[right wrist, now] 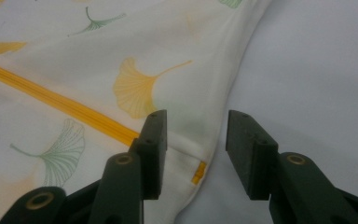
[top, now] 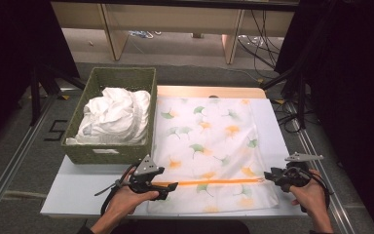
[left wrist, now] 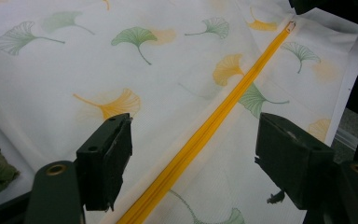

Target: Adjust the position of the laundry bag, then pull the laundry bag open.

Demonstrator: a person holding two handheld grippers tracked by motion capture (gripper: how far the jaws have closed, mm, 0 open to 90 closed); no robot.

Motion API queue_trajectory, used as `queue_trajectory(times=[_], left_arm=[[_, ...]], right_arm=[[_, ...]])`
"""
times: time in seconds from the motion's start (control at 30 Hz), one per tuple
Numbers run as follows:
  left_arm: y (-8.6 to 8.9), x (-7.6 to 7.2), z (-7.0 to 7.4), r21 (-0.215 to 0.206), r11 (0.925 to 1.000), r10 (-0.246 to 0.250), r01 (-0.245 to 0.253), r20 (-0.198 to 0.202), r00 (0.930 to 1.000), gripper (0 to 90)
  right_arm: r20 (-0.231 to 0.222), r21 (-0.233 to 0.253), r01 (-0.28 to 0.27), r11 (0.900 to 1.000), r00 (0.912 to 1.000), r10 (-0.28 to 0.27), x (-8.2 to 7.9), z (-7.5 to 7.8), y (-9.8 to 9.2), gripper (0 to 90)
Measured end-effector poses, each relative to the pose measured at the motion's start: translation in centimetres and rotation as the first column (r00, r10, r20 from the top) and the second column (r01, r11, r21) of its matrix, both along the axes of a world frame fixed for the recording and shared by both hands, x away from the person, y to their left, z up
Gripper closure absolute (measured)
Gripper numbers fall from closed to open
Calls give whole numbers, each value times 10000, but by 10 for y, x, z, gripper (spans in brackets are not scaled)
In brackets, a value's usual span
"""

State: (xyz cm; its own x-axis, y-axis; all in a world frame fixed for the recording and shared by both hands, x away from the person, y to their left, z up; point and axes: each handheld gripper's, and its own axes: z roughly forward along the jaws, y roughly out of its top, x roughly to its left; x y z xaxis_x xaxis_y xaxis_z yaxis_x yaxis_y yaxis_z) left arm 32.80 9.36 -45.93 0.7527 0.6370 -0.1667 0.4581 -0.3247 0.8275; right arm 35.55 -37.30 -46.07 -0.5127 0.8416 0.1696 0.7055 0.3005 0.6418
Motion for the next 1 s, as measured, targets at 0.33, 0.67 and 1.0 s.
queue_trajectory(times=[0.33,0.67,1.0], left_arm=[[-14,1,0,219,9995,-211,205,293,9993,210],[-24,4,-1,396,9986,-360,339,531,9979,211],[-33,0,-3,487,9975,-541,514,544,9971,216]], right_arm=[[442,-73,302,9995,9986,-299,-17,-1,5,555],[82,122,594,9982,9982,-595,-22,-5,0,562],[-248,101,1007,9949,9946,-1004,-22,-10,2,577]])
